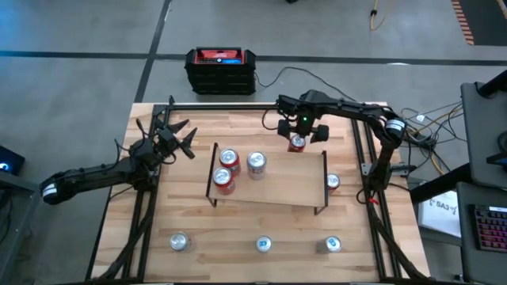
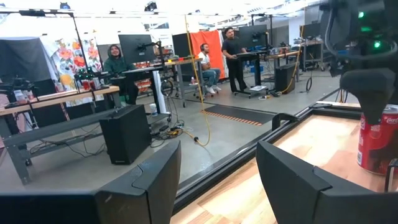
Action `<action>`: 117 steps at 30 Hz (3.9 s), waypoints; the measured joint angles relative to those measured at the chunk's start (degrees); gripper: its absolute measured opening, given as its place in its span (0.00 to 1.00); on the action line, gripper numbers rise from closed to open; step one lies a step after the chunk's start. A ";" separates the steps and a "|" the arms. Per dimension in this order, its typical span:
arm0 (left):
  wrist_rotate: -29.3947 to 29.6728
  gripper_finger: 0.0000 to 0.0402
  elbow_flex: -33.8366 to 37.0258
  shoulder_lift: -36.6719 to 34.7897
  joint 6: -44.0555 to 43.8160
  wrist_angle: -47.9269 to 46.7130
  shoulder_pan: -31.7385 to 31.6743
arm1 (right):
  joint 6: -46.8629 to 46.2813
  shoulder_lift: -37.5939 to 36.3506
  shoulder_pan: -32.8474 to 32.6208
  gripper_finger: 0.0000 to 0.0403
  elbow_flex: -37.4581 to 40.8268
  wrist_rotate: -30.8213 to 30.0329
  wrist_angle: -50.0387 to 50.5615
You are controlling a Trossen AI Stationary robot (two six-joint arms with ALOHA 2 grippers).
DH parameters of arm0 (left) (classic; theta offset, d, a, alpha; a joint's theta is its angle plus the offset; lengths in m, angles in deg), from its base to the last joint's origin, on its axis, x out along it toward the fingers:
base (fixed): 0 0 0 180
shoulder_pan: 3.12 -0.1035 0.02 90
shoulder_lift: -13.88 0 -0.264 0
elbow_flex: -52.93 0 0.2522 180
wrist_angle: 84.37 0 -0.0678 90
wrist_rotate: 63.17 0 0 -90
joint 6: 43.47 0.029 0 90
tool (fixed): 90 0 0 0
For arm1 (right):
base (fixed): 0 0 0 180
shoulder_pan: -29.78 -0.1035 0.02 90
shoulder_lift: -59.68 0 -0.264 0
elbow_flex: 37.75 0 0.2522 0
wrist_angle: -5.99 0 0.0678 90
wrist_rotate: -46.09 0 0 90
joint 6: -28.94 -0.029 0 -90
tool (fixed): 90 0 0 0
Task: Place canned beverage on shelf
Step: Put the top red soda can on the shelf
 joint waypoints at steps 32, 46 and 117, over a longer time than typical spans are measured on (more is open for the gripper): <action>0.00 0.49 0.01 0.02 0.00 0.00 0.02 | 7.37 6.55 -0.62 0.94 -0.32 -5.12 -0.42; 0.01 0.49 0.01 0.02 0.00 0.01 0.01 | -2.79 6.44 -0.73 0.73 -0.40 -2.73 1.16; 0.00 0.49 0.01 0.00 0.00 0.00 0.00 | -17.00 6.11 -0.73 0.99 -8.23 2.32 5.07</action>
